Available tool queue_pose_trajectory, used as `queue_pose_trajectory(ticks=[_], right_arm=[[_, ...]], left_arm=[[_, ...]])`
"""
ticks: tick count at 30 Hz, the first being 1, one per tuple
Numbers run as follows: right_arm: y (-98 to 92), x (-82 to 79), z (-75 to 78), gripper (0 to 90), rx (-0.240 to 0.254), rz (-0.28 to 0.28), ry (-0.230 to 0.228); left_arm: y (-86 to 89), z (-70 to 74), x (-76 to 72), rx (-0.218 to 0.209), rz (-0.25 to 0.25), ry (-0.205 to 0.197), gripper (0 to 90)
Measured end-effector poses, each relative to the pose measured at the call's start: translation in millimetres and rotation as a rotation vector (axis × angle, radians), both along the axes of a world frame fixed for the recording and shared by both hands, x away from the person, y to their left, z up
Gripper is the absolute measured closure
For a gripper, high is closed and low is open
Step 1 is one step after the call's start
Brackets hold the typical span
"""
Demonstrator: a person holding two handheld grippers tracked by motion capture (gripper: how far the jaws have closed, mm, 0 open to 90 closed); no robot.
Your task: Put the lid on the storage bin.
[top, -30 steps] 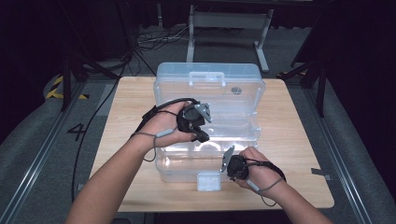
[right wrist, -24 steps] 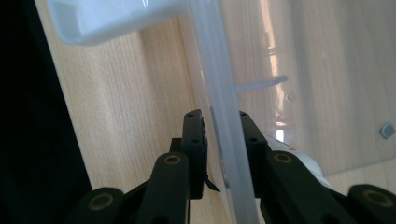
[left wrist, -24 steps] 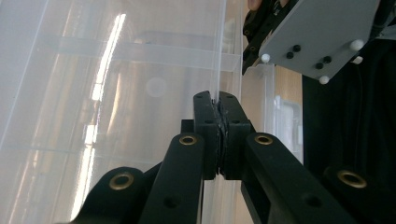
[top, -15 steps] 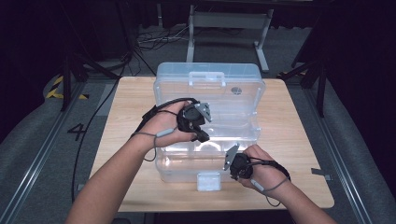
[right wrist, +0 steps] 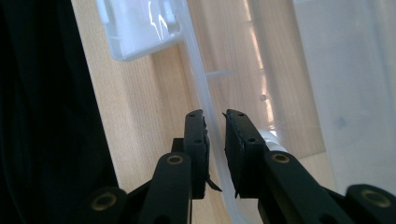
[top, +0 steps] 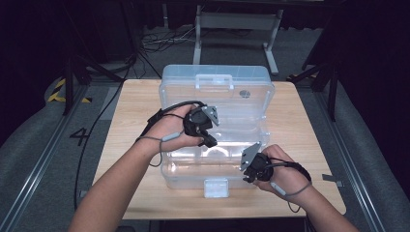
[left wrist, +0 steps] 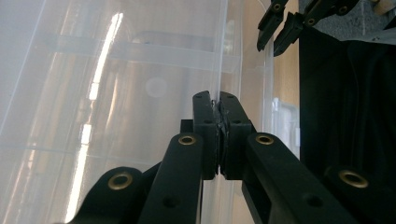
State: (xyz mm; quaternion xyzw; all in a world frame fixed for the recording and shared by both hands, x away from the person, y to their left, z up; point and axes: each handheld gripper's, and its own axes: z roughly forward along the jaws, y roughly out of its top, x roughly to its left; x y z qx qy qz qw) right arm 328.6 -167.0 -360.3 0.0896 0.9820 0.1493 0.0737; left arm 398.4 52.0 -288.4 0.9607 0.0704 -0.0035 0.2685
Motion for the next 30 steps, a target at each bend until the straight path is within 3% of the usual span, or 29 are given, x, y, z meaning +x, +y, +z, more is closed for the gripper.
queue_pose_trajectory(ticks=[4,9,18,25,30], right_arm=[[-5.0,-1.8,6.5,79.9,0.021,-0.005,-0.004],[-14.3,-4.8,17.7,81.3,0.094,-0.026,0.017],[-32.3,-5.5,32.5,82.9,0.171,-0.055,0.039],[-40.5,-5.7,41.4,84.0,0.189,-0.084,0.02],[-53.5,-4.3,54.7,85.4,0.275,-0.106,0.015]], left_arm=[[-0.2,-0.1,0.1,-0.001,0.0,0.001,87.7],[-0.3,-0.2,0.2,-0.001,0.001,0.004,87.6],[-0.6,-0.5,-0.1,-0.003,0.0,0.0,87.6],[-1.1,-1.6,-1.1,-0.013,0.008,-0.007,87.5],[0.1,-3.1,-1.2,-0.021,0.012,0.007,87.1]])
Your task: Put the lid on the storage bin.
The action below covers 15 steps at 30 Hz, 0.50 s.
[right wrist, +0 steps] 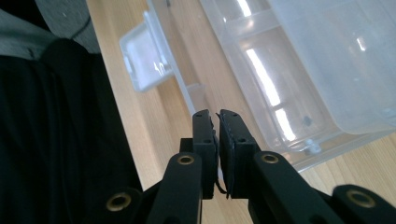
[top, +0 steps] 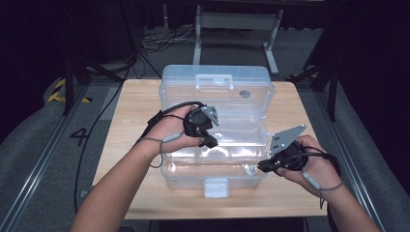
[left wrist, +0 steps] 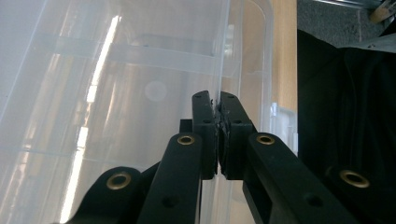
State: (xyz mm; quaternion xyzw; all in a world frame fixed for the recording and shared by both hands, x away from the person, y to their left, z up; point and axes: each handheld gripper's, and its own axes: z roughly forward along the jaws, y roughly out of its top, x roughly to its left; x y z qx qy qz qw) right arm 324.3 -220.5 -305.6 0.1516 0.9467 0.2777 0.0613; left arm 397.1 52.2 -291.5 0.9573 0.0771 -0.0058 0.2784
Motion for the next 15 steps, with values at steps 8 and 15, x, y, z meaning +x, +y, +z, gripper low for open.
queue_pose_trajectory(ticks=[8,15], right_arm=[[-13.5,2.9,9.6,87.5,0.093,-0.043,-0.024],[-21.5,7.9,11.1,88.5,0.192,-0.113,-0.029]], left_arm=[[1.5,-2.5,-2.5,-0.01,0.001,0.005,87.0],[1.8,-3.0,-4.5,-0.01,0.003,-0.005,87.1]])
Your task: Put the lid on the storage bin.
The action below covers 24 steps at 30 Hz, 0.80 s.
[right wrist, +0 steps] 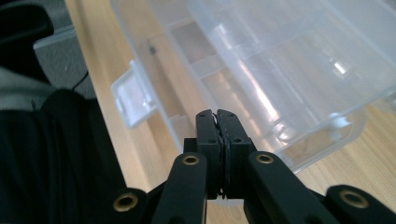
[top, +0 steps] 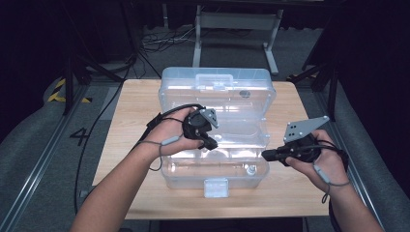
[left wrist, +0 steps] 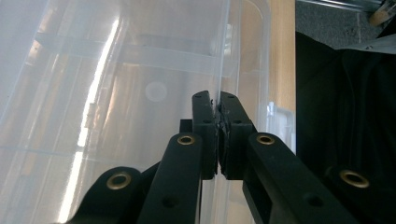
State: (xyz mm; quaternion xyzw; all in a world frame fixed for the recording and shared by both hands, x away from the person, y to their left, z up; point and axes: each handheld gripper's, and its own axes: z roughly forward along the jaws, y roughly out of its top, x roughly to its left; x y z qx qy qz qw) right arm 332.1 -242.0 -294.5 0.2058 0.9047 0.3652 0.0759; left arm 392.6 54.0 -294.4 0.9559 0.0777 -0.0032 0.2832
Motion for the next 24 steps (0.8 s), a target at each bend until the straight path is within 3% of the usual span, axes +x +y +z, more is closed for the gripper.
queue_pose_trajectory(ticks=[8,24], right_arm=[[-11.9,7.3,-2.5,88.9,0.125,-0.093,-0.006],[-21.6,18.9,-4.2,90.0,0.276,-0.213,-0.051]], left_arm=[[0.1,-1.1,-2.0,0.003,0.0,0.0,87.1],[0.9,-5.5,-9.7,0.005,0.005,-0.008,87.1]])
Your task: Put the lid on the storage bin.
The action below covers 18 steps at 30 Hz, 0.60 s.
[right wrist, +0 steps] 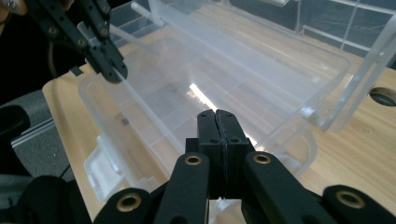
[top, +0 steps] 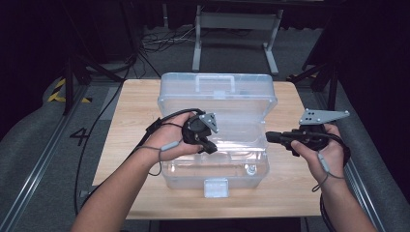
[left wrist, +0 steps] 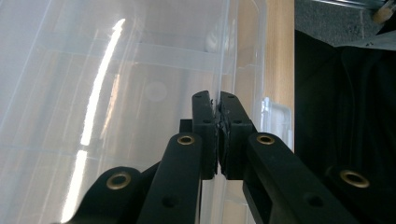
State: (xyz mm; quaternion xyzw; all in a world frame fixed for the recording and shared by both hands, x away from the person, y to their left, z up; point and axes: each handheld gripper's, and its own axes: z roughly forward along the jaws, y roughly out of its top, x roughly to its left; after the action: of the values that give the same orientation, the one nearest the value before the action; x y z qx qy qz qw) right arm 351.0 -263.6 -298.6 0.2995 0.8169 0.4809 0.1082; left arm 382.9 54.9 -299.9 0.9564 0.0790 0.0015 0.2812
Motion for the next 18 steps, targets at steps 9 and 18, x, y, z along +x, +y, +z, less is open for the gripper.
queue_pose_trajectory(ticks=[9,18], right_arm=[[-3.9,8.1,-1.8,89.9,0.066,-0.037,0.003],[-9.8,13.4,-7.4,90.0,0.122,-0.081,0.0]], left_arm=[[0.2,-6.0,-7.7,0.002,-0.007,-0.01,87.2],[-1.1,-12.9,-19.0,0.017,-0.006,-0.036,87.3]])
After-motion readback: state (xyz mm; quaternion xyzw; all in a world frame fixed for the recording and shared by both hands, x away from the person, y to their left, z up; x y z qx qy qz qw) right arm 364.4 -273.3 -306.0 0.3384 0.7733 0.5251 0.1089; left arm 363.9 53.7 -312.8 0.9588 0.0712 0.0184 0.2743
